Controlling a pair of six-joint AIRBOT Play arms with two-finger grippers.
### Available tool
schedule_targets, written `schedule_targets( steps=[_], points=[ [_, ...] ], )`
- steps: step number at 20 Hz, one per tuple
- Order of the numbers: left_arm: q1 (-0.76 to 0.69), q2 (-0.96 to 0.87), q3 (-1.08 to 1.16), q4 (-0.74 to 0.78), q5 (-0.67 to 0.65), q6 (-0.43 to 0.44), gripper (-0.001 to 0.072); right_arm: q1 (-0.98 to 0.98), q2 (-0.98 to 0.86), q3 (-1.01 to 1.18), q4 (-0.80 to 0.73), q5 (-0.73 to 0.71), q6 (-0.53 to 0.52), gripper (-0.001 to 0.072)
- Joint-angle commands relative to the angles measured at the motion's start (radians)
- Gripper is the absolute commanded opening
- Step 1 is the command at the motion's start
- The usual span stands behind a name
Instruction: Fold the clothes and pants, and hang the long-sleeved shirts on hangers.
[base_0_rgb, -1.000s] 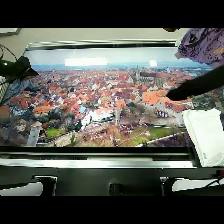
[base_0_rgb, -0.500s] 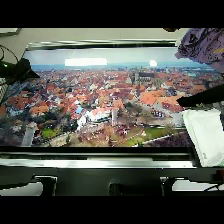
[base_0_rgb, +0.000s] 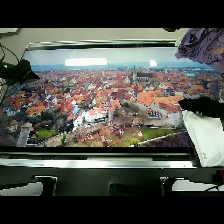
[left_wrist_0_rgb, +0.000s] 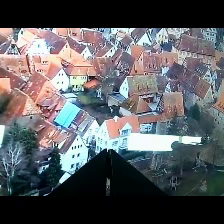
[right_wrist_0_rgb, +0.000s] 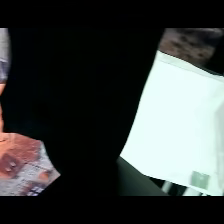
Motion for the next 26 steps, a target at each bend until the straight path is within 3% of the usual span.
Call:
schedule_targets(
  steps=[1,10,26],
  points=[
    [0.0,0.0,0.0,0.0,-0.018,0.018,0.0017,0.001,0.011,-0.079,-0.098,0.063,-0.011,0.0031],
    [0.0,0.0,0.0,0.0,-0.021,0.018,0.0017,0.001,0.199,-0.539,-0.162,-0.095,-0.003,0.003],
    [0.0,0.0,0.0,0.0,-0.025,0.017,0.0017,0.0,0.261,-0.876,-0.293,-0.124,-0.031,0.0031]
  ],
)
